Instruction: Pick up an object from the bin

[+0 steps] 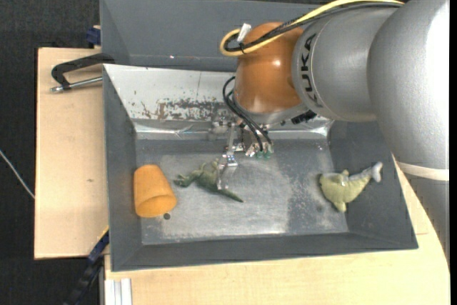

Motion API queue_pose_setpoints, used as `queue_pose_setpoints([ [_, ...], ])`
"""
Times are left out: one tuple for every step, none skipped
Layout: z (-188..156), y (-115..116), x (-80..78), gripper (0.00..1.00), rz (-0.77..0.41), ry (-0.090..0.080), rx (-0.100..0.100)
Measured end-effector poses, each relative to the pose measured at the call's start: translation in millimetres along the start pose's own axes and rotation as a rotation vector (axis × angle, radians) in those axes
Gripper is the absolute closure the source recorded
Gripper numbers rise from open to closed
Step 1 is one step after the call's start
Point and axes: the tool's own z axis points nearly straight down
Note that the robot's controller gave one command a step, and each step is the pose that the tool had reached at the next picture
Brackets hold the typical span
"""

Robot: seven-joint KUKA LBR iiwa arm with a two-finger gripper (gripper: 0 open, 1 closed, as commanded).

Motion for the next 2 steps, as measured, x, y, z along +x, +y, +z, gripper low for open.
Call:
queue_pose_setpoints([
  [1.8, -1.0, 0.2, 0.00, 0.020, 0.004, 0.000],
  [2.3, -2.1, 3.5, 1.00, 0.021, 0.025, 0.001],
])
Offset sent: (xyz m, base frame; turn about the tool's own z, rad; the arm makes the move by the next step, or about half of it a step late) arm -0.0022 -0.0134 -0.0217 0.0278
